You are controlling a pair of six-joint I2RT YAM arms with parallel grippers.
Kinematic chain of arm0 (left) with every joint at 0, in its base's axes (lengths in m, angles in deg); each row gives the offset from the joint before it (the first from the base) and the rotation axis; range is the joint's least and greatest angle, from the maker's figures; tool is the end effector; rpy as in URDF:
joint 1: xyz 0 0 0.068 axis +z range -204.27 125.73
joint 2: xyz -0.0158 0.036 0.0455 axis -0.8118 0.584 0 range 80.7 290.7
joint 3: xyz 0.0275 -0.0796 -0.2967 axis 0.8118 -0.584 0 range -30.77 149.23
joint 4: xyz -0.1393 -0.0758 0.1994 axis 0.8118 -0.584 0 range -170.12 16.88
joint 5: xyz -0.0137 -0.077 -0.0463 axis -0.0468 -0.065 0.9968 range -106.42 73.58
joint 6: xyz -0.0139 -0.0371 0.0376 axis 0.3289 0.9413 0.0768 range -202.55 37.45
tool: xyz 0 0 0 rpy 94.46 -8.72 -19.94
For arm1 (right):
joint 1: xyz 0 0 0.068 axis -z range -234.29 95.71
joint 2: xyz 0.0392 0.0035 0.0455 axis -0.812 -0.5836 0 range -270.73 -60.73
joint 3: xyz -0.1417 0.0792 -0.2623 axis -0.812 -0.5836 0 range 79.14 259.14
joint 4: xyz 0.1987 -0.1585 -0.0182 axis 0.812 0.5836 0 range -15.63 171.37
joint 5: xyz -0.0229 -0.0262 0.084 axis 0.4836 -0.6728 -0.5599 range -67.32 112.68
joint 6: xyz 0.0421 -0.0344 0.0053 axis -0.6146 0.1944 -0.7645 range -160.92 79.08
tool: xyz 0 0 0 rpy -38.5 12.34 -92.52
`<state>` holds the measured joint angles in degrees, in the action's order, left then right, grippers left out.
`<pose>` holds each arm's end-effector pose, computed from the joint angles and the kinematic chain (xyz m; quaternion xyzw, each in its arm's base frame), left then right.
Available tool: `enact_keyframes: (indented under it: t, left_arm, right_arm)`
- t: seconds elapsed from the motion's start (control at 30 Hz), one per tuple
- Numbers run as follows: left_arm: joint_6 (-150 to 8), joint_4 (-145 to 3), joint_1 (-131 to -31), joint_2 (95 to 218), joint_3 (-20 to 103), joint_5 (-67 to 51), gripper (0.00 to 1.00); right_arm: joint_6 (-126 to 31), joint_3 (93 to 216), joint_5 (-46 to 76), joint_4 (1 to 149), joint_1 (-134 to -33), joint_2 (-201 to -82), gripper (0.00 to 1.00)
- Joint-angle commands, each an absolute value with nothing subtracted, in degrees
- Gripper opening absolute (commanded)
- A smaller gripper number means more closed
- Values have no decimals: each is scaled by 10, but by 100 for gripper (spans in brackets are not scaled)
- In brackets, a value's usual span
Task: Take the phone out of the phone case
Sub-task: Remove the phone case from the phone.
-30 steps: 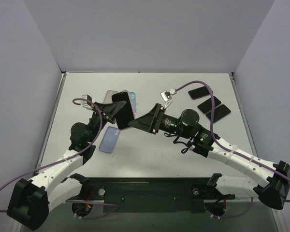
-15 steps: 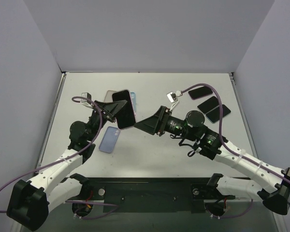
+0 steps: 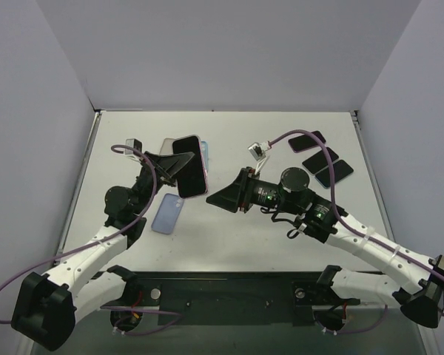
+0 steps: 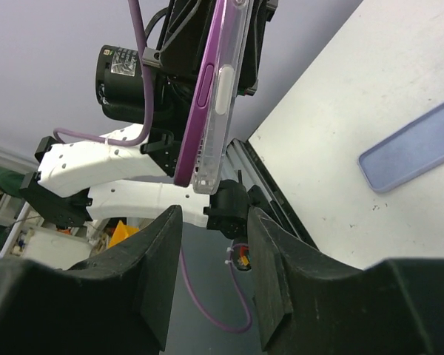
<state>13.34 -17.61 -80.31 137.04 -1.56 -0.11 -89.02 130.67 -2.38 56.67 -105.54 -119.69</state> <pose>0.1647 -0.0920 0.3605 -0.1904 0.4854 -0.7786 0.3491 0.1220 0.1767 0.4189 -0.1837 0.6210 0.6612 0.3789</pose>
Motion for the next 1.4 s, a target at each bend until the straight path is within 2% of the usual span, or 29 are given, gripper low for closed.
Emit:
enact_keyframes:
  t: [0.0, 0.17, 0.47, 0.8, 0.93, 1.07, 1.37]
  left_arm:
    - [168, -92, -800, 1368, -2, 9, 0]
    - [173, -80, -800, 1365, -1, 16, 0]
    - [176, -67, -800, 1366, -8, 33, 0]
    - [177, -53, -799, 1366, -20, -8, 0]
    - [172, -89, -798, 1347, -34, -61, 0]
    - [170, -76, -795, 1364, -28, -51, 0]
    - [213, -81, -796, 1373, -34, -64, 0]
  right_arm:
    - [-892, 1305, -63, 470, -1054, -1213, 36]
    - [-898, 1321, -54, 475, -1048, -1242, 32]
    - [-973, 1326, -38, 435, -1017, -1264, 31]
    - [-995, 1318, -70, 436, -1033, -1235, 41]
    - [-1040, 1255, -35, 406, -1045, -1187, 46]
    - [-1070, 1210, 13, 349, -1052, -1140, 48]
    - [-1122, 1253, -22, 238, -1073, -1204, 42]
